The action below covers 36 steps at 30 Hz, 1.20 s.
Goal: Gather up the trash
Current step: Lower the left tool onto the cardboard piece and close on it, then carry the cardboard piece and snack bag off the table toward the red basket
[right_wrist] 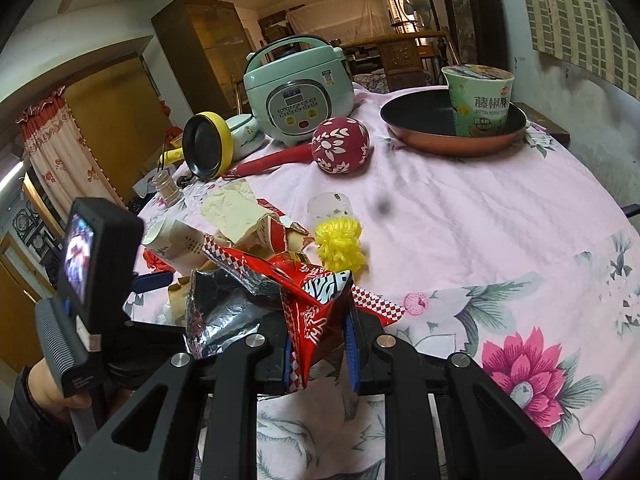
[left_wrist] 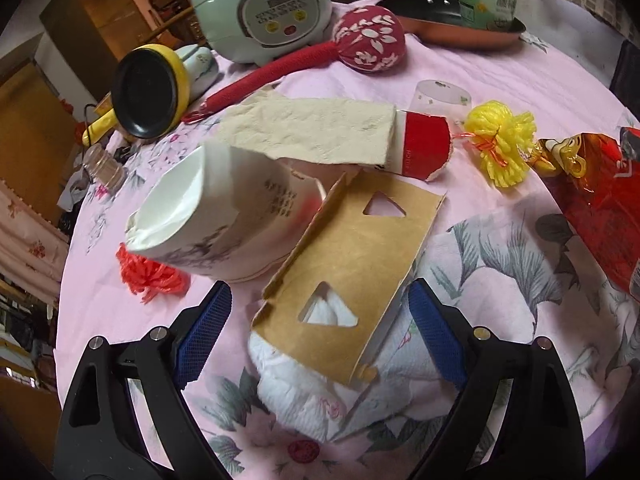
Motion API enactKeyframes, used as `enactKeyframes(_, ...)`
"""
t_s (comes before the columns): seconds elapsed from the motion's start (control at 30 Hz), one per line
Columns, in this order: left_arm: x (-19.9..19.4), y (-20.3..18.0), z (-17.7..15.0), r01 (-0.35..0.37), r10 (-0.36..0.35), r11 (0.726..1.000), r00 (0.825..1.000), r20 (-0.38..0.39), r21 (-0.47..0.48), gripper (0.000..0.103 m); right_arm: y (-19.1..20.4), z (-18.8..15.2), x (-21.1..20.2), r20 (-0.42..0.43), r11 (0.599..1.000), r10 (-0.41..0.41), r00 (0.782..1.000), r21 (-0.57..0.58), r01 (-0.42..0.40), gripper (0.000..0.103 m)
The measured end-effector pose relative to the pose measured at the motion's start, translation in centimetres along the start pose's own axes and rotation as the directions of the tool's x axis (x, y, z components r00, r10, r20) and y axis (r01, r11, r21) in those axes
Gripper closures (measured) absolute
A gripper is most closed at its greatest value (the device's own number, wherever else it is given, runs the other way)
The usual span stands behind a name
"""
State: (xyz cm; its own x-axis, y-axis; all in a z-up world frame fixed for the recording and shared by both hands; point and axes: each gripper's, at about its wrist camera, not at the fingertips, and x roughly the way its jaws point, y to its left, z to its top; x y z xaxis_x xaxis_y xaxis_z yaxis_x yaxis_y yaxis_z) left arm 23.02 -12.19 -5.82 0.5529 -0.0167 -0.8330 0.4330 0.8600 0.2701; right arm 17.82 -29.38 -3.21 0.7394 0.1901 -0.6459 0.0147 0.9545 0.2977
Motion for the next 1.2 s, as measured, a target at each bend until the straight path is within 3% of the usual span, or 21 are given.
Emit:
enactKeyframes(0.07,0.2,-0.3,0.3,0.003,-0.002,1.0,1.0,-0.005,0.003,0.017,-0.1,0.0,0.2,-0.008,1.0,0.007,1.0,0.004,-0.007,0.082)
enactKeyframes(0.17,0.2,-0.3,0.6,0.038,-0.038,0.999,0.999,-0.016,-0.013,0.035,-0.2,0.0,0.3,-0.017,1.0,0.015,1.0,0.01,-0.015,0.082)
enactKeyframes(0.43,-2.7,0.4,0.3,0.062,-0.059,0.996,0.997,0.046,-0.066,0.05,-0.2,0.0,0.2,-0.011,1.0,0.02,1.0,0.012,-0.02,0.082)
enactKeyframes(0.73,-7.3,0.7,-3.5,0.067,-0.058,0.995,0.992,0.11,-0.078,0.05,0.0,-0.1,0.0,-0.008,1.0,0.028,1.0,0.011,-0.028,0.082)
enactKeyframes(1.2,-9.0,4.4,-9.8,0.051,-0.03,0.973,0.995,0.094,-0.225,0.05,1.1,-0.5,0.8,-0.025,0.999,0.017,1.0,-0.033,-0.018,0.082)
